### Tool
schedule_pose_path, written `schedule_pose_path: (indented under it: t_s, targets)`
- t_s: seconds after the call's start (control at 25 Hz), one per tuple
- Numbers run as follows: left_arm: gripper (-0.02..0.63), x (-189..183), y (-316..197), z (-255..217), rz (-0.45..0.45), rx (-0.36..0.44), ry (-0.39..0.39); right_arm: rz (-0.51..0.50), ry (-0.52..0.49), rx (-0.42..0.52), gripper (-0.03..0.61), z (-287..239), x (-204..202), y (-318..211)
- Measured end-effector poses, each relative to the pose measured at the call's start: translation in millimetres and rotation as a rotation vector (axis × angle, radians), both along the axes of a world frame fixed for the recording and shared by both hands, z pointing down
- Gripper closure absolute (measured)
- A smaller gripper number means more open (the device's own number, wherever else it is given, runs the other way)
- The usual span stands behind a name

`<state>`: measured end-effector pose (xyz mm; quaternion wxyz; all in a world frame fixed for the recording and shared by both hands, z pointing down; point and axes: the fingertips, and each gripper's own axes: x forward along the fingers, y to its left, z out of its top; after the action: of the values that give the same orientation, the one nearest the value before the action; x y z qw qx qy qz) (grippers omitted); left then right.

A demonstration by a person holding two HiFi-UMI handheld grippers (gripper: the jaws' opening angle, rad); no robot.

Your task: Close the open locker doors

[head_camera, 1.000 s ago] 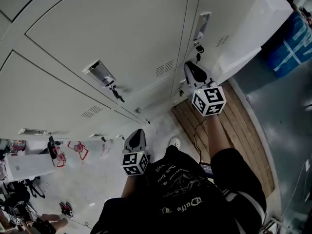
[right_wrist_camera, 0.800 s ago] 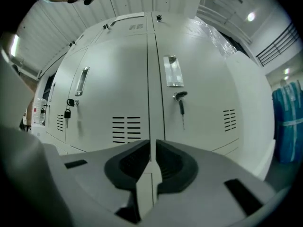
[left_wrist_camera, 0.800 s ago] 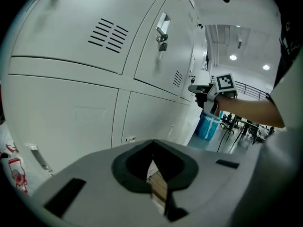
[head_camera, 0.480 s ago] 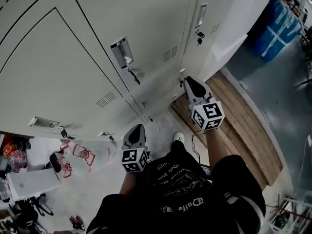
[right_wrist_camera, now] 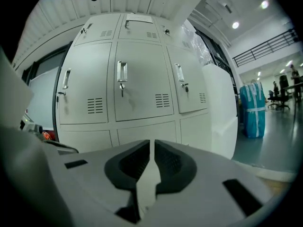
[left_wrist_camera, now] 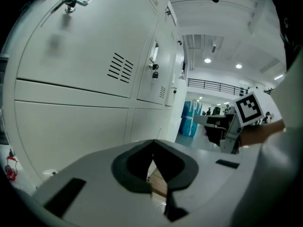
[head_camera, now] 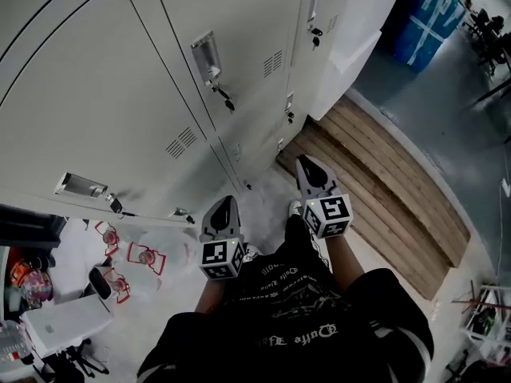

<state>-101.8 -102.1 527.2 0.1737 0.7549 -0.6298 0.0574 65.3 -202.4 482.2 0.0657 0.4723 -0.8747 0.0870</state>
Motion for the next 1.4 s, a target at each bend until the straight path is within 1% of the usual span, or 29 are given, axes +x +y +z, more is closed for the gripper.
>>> schedule_pose_path:
  t_s: [0.12, 0.24, 0.36, 0.48, 0.68, 0.84, 0.92, 1.0, 1.04, 1.2, 1.4]
  targets:
    - [0.606, -0.4, 7.4, 3.0, 0.014, 0.002, -0.01, 0.002, 0.032, -0.033, 0.555, 17.6, -5.8, 25.9]
    - [0.606, 2.2, 12.1, 4.0, 0.023, 0.01, -0.016, 0.012, 0.041, -0.068, 0.555, 31.4, -4.2, 44.4]
    - [0.606, 3.1, 11.1, -0.3, 0.022, 0.029, -0.018, 0.035, 0.045, -0.069, 0.559, 33.2, 0.6, 51.1]
    - [0.606, 2.7, 10.6, -1.6, 0.014, 0.031, -0.02, 0.04, 0.053, -0.054, 0.572, 29.1, 0.9, 49.5]
    - [0.606, 6.0, 10.0, -0.5, -0.003, 0.027, -0.022, 0.015, 0.081, -0.021, 0.574, 21.6, -4.5, 41.6]
    - [0.606, 2.8, 7.4, -0.4, -0.035, 0.035, -0.026, 0.003, 0.099, -0.017, 0.574, 23.2, -5.6, 38.0]
    - [0.606, 1.3, 7.1, -0.2, -0.044, 0.039, -0.05, 0.011, 0.09, -0.018, 0.574, 22.8, -3.1, 36.3]
    - [0.606, 2.5, 7.5, -1.0, -0.034, 0.049, -0.1, 0.02, 0.092, -0.012, 0.574, 20.8, 0.5, 34.2]
    - [0.606, 3.9, 7.3, -2.3, -0.027, 0.054, -0.113, 0.027, 0.097, -0.008, 0.574, 20.1, 3.3, 33.0]
    - [0.606, 6.9, 8.7, -4.4, -0.017, 0.048, -0.079, 0.062, 0.092, -0.01, 0.574, 20.3, 15.5, 30.0]
    - [0.606, 4.6, 10.9, -2.9, -0.024, 0.069, -0.077, 0.086, 0.092, -0.003, 0.574, 21.1, 23.6, 33.7]
